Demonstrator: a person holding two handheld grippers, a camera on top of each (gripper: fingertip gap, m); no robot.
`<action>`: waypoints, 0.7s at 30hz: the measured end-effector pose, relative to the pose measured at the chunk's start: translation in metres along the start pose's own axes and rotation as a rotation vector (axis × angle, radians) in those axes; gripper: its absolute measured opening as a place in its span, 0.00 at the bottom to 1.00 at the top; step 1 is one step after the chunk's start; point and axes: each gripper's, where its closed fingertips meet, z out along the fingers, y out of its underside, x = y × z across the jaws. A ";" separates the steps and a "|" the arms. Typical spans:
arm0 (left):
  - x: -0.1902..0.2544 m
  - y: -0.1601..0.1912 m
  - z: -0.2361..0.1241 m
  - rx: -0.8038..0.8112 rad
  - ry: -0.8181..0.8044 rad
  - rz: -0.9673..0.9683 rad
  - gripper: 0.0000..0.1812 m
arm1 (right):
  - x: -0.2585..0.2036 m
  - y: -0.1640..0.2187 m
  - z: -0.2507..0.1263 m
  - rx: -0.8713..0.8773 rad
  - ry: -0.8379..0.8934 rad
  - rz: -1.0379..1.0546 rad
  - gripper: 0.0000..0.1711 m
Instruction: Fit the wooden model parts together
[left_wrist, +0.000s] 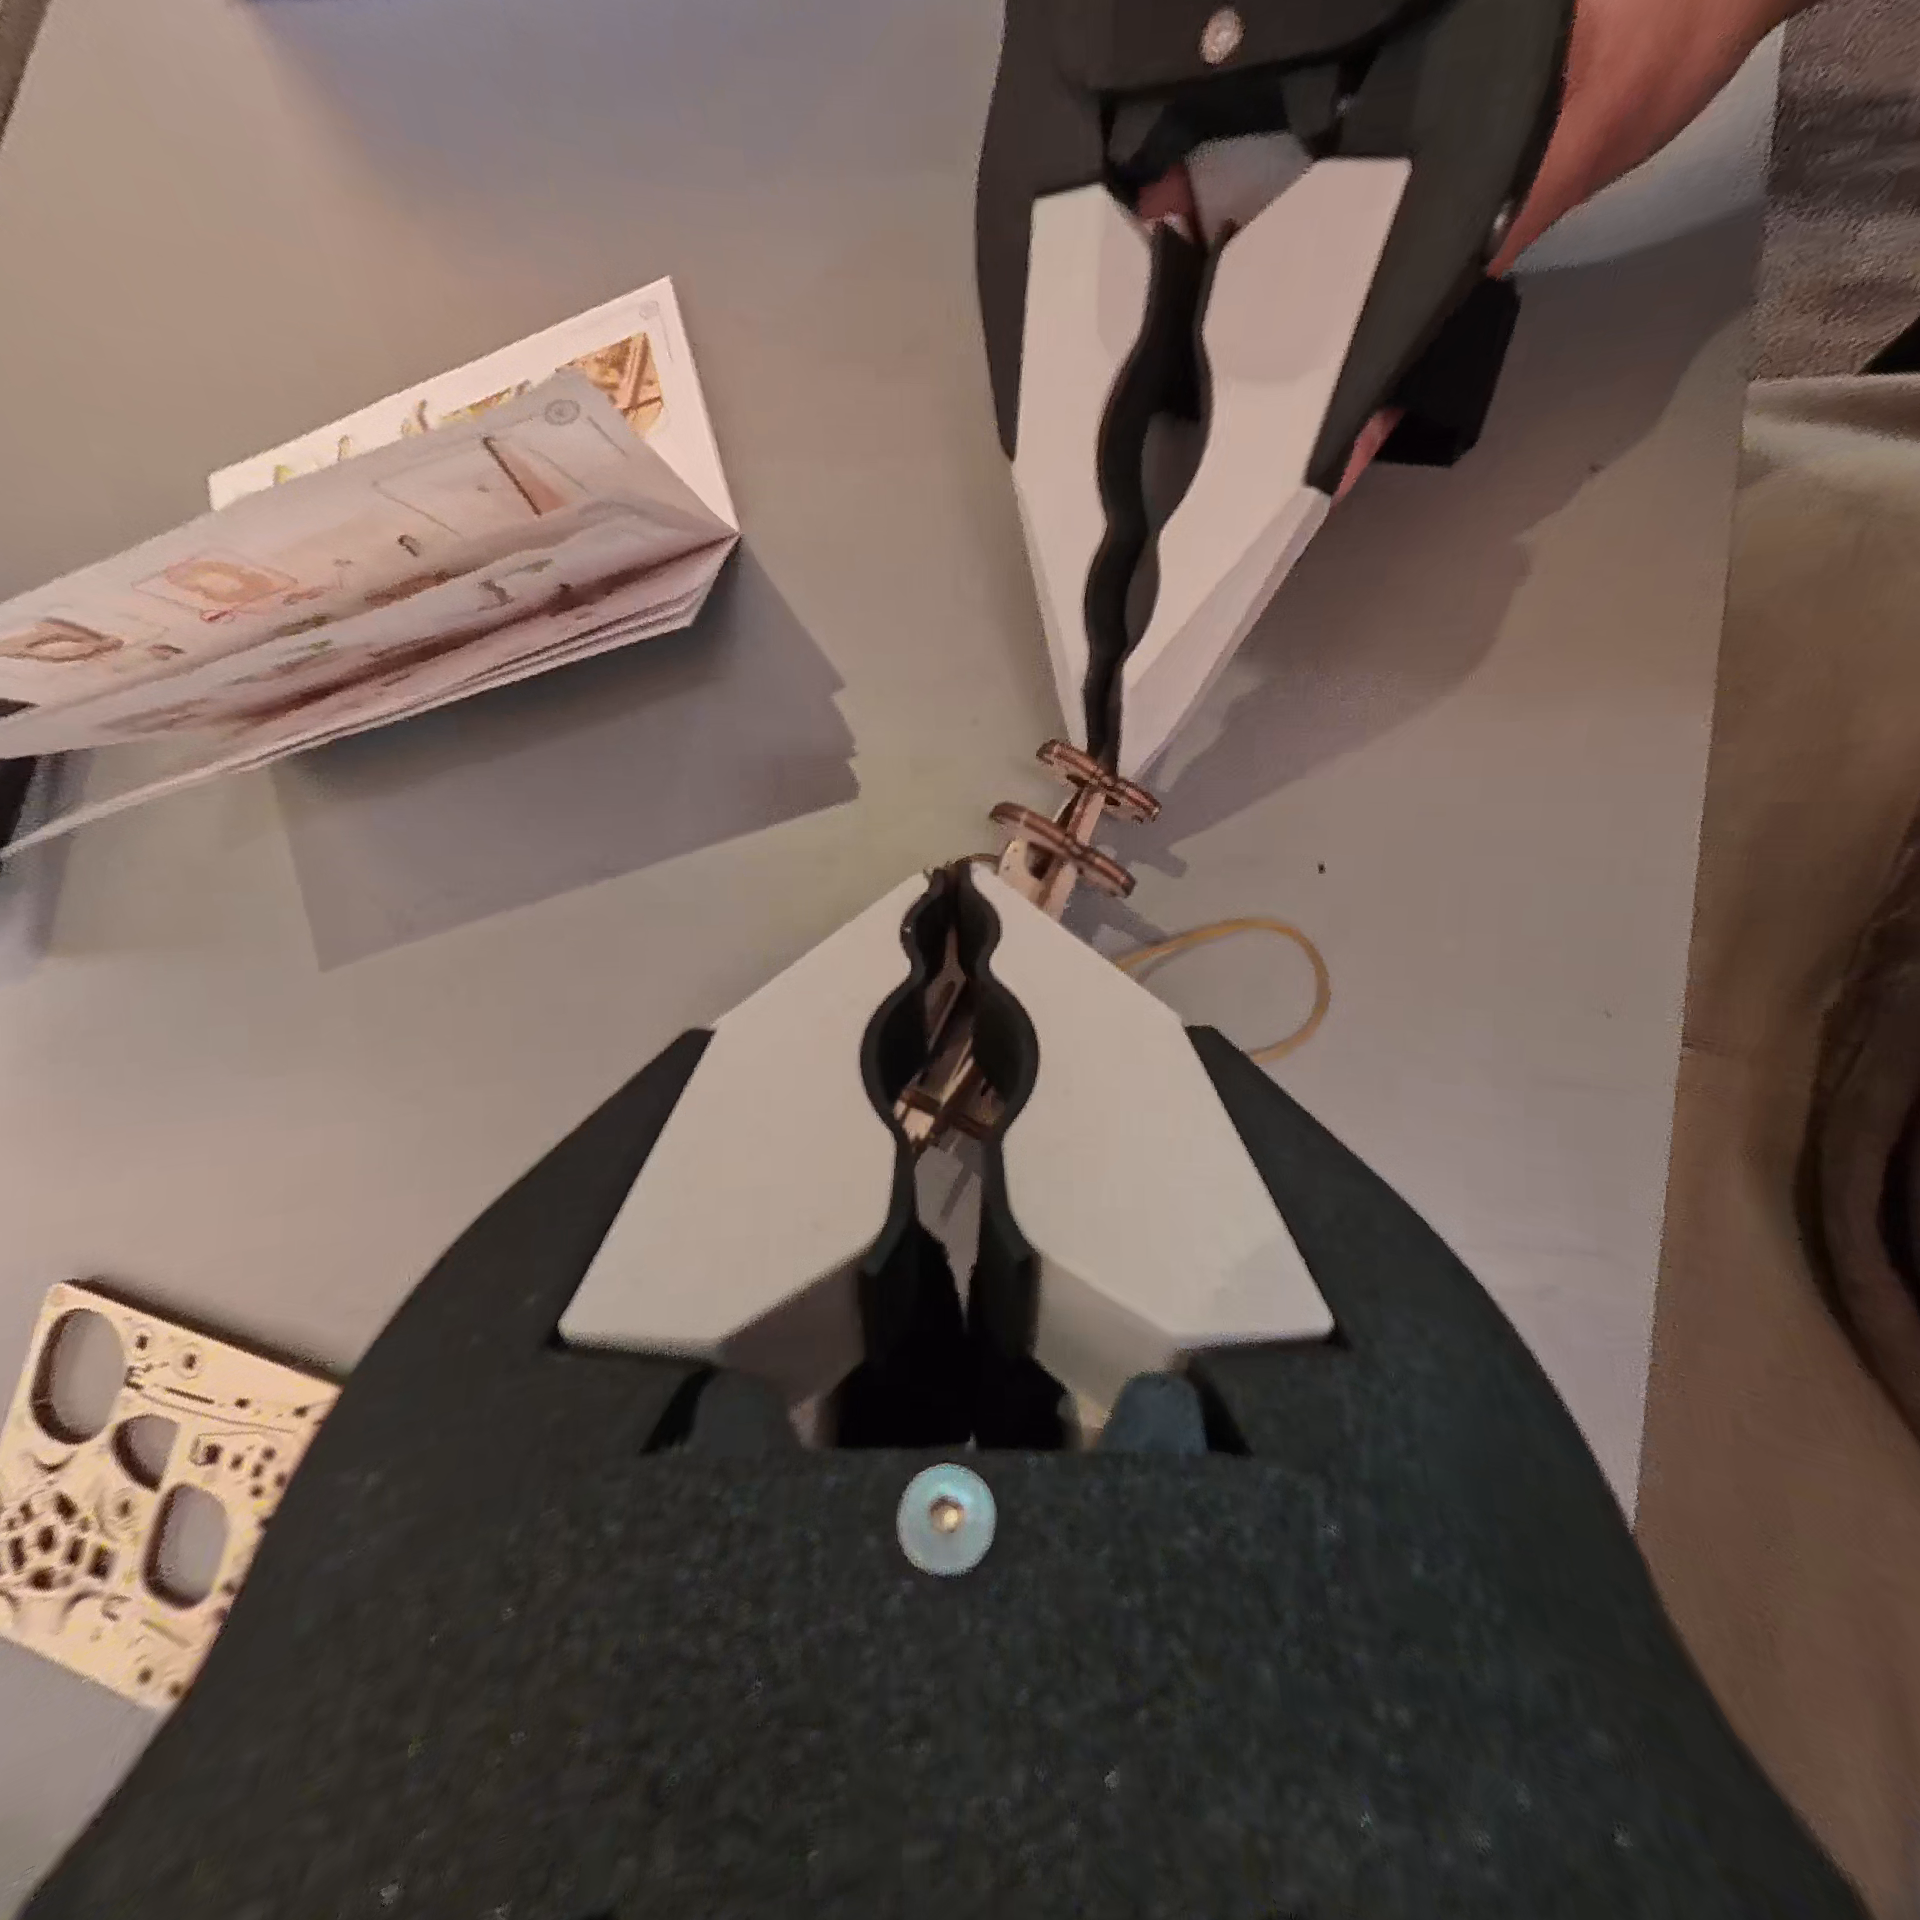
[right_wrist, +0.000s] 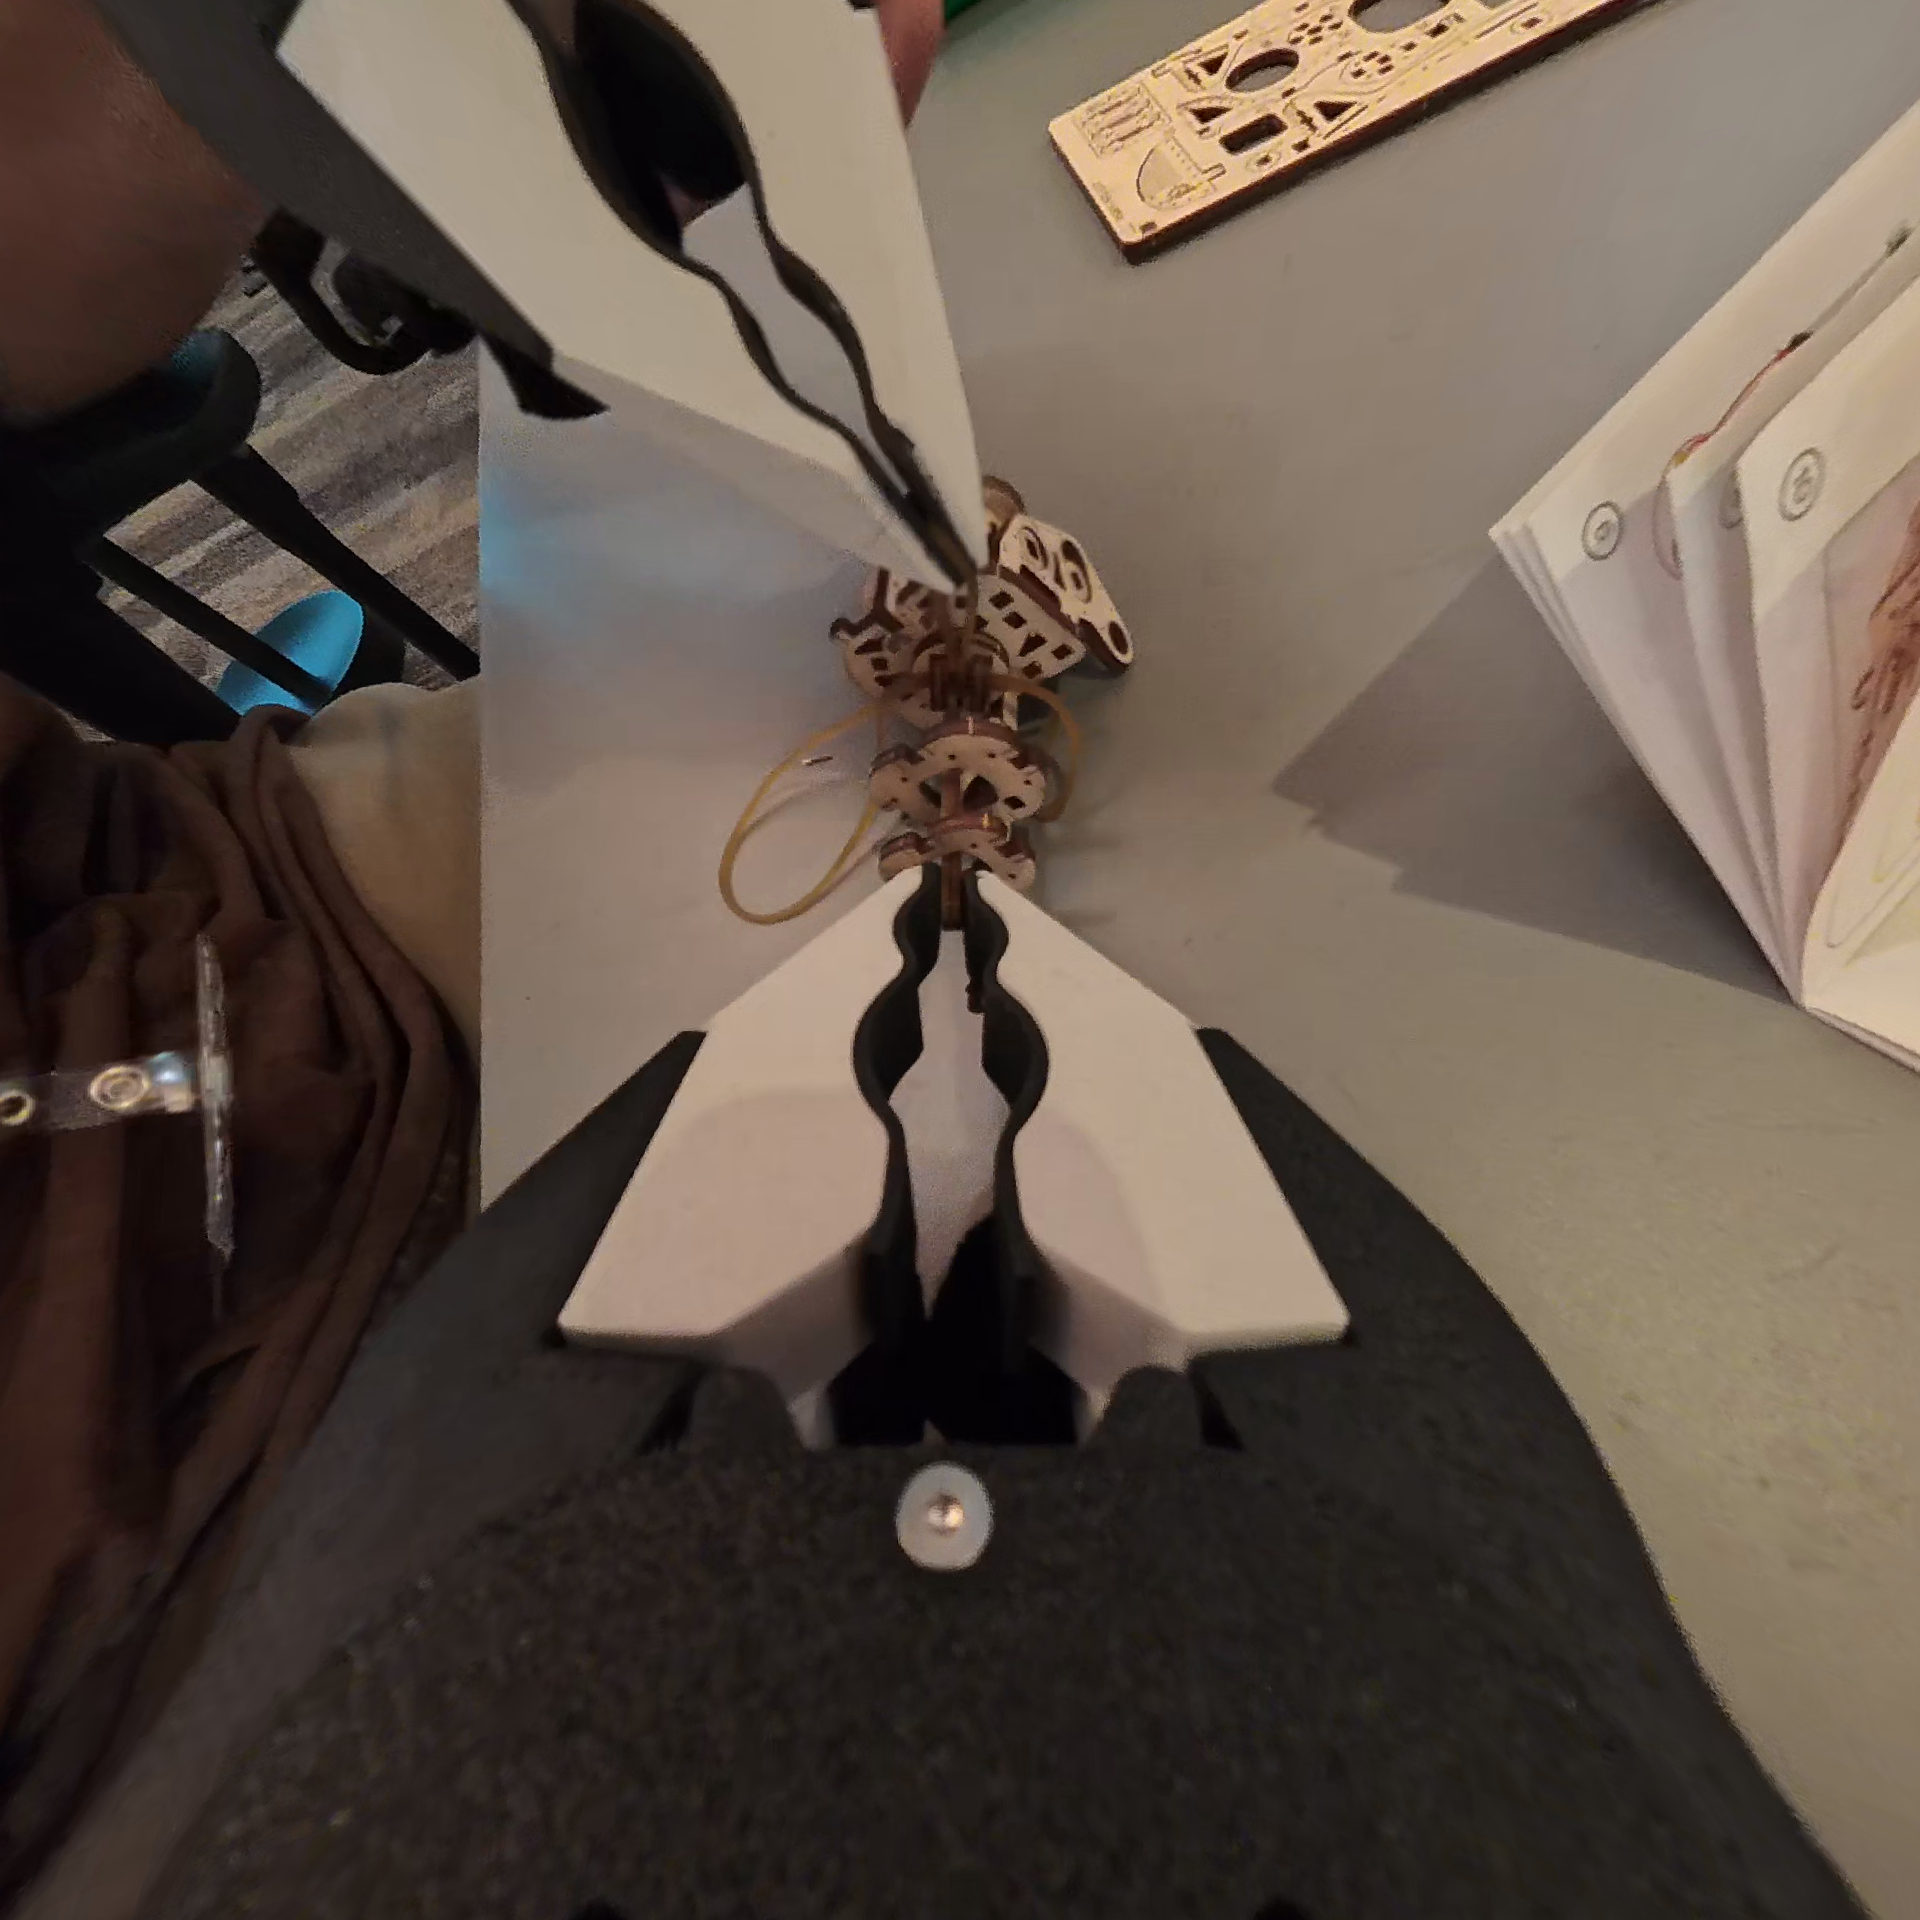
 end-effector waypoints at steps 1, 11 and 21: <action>-0.001 0.000 0.000 0.010 0.014 -0.019 0.00 | 0.000 0.000 -0.001 0.002 0.004 -0.005 0.01; -0.009 -0.006 0.003 0.042 0.042 -0.134 0.00 | 0.000 -0.008 -0.006 0.048 0.034 -0.057 0.01; 0.002 0.002 0.005 -0.022 -0.069 -0.088 0.00 | 0.003 -0.012 -0.001 0.086 -0.014 0.164 0.02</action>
